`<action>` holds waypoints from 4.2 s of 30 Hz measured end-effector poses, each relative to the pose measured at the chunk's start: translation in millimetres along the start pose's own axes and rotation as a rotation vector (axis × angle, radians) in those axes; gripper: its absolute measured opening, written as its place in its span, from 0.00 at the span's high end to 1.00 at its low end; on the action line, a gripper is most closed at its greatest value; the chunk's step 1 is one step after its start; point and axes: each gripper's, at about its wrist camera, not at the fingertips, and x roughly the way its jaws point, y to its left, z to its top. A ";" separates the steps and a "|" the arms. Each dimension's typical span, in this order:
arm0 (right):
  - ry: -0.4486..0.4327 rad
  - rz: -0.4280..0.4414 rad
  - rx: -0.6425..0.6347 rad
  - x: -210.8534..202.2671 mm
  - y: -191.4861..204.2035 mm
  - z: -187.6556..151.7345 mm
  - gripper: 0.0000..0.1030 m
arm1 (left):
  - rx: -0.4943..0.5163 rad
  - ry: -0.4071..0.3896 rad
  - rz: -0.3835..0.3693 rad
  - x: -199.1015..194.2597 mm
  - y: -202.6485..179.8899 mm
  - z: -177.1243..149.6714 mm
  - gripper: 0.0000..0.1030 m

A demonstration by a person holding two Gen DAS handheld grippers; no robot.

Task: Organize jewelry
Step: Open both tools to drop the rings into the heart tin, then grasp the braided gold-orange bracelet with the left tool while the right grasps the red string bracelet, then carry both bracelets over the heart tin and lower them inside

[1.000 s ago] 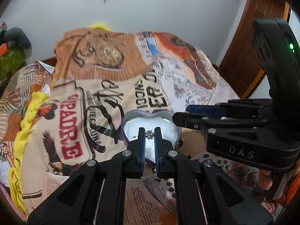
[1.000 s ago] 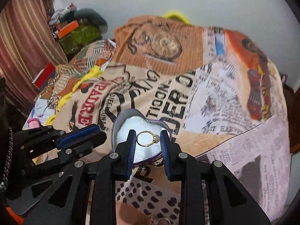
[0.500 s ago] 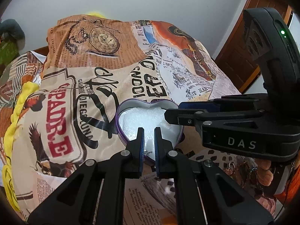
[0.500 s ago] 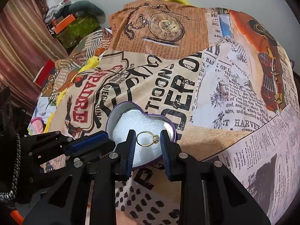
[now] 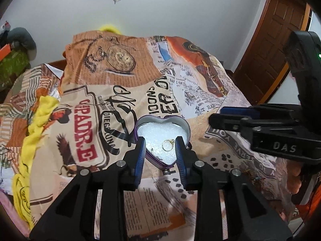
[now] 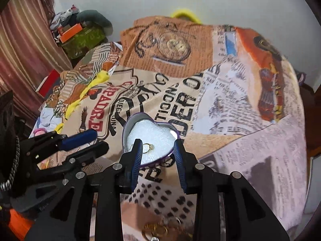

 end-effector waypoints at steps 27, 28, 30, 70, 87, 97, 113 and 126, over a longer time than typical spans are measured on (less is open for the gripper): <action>-0.076 -0.177 -0.010 -83.2 -44.7 -101.4 0.71 | 0.091 0.113 -0.062 -7.3 -73.9 -59.0 0.65; -0.069 -0.176 -0.005 -82.3 -47.2 -106.0 0.71 | 0.095 0.125 -0.066 -2.5 -77.1 -61.4 0.65; -0.054 -0.178 0.000 -78.3 -51.6 -113.8 0.68 | 0.100 0.139 -0.068 4.5 -80.9 -65.1 0.65; -0.031 -0.114 -0.067 -34.8 -31.1 -141.1 0.93 | 0.018 0.051 -0.102 -18.0 -60.1 -72.4 0.96; -0.177 -0.127 -0.078 -86.9 -14.5 -103.0 0.94 | -0.005 -0.060 -0.062 -57.2 -45.2 -54.6 0.96; -0.247 -0.104 -0.118 -94.5 6.3 -67.9 0.93 | -0.027 -0.102 -0.002 -64.7 -19.3 -40.6 0.96; -0.205 -0.049 -0.139 -46.6 22.0 -17.6 0.93 | -0.070 -0.061 0.050 -11.6 19.5 -14.9 0.96; -0.056 -0.021 -0.097 20.2 9.7 6.6 0.93 | -0.076 0.022 0.042 53.3 28.5 -1.0 0.96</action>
